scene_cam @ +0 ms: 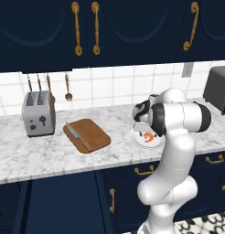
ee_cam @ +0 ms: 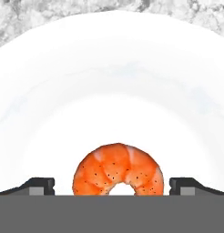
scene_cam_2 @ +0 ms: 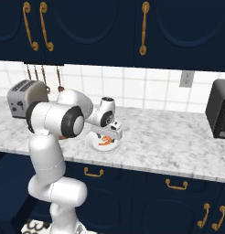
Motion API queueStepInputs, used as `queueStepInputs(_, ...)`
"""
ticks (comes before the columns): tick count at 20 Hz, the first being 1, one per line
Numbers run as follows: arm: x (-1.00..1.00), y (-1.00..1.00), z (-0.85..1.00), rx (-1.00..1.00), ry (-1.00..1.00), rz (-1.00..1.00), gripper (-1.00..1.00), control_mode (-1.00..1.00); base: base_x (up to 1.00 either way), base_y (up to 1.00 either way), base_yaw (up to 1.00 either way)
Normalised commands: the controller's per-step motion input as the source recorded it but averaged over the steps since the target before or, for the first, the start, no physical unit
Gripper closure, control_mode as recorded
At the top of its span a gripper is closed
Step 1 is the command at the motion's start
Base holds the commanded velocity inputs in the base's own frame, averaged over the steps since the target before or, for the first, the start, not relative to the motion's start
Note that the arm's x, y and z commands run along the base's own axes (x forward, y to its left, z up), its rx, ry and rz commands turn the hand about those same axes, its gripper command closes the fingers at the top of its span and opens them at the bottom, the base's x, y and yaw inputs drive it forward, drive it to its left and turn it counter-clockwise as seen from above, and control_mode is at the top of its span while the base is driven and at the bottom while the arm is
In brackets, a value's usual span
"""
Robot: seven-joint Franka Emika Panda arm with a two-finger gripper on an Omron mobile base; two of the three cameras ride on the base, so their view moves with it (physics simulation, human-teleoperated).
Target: Pick up the knife from the drawer and place it on the cutting board. Then place the meat from the plate to the cutting board.
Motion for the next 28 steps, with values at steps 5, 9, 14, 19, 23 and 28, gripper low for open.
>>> queueStepInputs(5, 0.02, 0.0, -0.31, -0.01, 0.0, -0.08, -1.0, -1.0, 0.0, 0.0, 0.0)
queueStepInputs(9, 0.0, 0.0, -0.38, 0.0, 0.0, -0.08, -1.0, -1.0, 0.0, 0.0, 0.0)
queueStepInputs(14, -0.01, 0.0, -0.47, 0.0, 0.0, -0.06, -1.0, -1.0, 0.0, 0.0, 0.0)
queueStepInputs(19, -0.04, 0.0, -0.18, 0.0, 0.0, -0.01, 1.0, -1.0, 0.0, 0.0, 0.0)
queueStepInputs(23, -0.12, 0.0, -0.11, 0.0, 0.06, 0.0, 1.0, -1.0, 0.0, 0.0, 0.0)
queueStepInputs(28, -0.25, 0.01, -0.04, 0.0, 0.02, 0.0, 1.0, -1.0, 0.0, 0.0, 0.0)
